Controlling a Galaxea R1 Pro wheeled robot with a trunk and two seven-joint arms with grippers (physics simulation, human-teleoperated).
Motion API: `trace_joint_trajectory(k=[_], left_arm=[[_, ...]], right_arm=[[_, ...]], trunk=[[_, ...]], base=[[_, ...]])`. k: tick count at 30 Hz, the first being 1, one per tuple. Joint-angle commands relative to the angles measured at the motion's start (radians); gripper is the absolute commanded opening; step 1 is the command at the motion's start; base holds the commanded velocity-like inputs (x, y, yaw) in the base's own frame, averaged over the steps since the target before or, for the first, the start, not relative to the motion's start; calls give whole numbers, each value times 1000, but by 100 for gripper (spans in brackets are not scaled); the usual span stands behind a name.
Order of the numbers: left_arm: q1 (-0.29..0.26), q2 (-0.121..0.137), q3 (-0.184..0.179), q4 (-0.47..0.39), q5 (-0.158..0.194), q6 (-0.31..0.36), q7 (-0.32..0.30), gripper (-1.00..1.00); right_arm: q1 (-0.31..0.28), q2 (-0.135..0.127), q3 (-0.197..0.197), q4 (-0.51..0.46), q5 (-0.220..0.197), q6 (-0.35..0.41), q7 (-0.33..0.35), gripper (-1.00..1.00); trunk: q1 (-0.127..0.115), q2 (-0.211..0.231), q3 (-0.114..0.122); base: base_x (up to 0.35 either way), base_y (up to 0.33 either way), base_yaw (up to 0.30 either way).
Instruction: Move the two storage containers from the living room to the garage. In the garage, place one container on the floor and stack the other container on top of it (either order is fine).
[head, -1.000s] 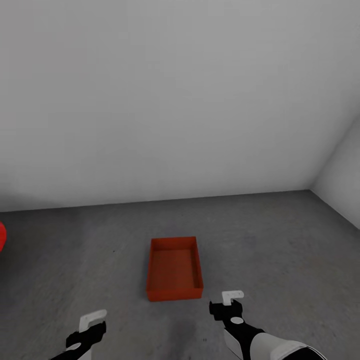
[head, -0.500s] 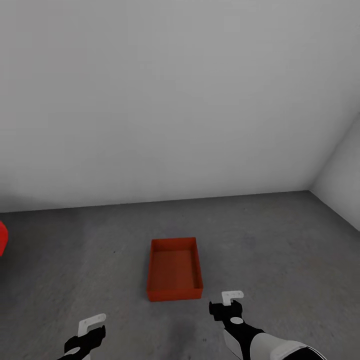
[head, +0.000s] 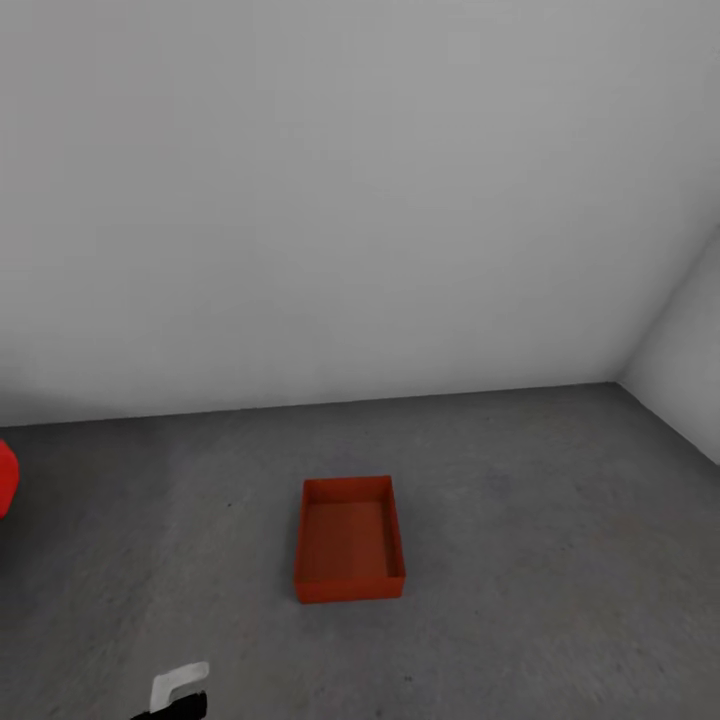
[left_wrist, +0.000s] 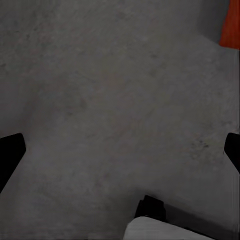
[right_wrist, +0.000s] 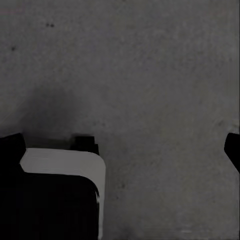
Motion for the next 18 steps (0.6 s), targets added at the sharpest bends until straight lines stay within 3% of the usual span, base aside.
trace_joint_trajectory(k=[1, 6, 18], left_arm=[[2, 0, 2, 1, 2, 9, 0, 100], [20, -2, 2, 1, 2, 103, -6, 100], [108, -37, 2, 2, 1, 133, -11, 100]], right_arm=[[11, 1, 10, 3, -9, -6, 1, 100], [59, 10, 7, 4, -14, 14, 2, 100], [146, 18, 4, 3, -18, 30, 11, 100]], trunk=[[-4, 6, 2], [-11, 20, 9], [-11, 20, 20]], base=[[0, 0, 0], [0, 0, 0], [0, 0, 0]])
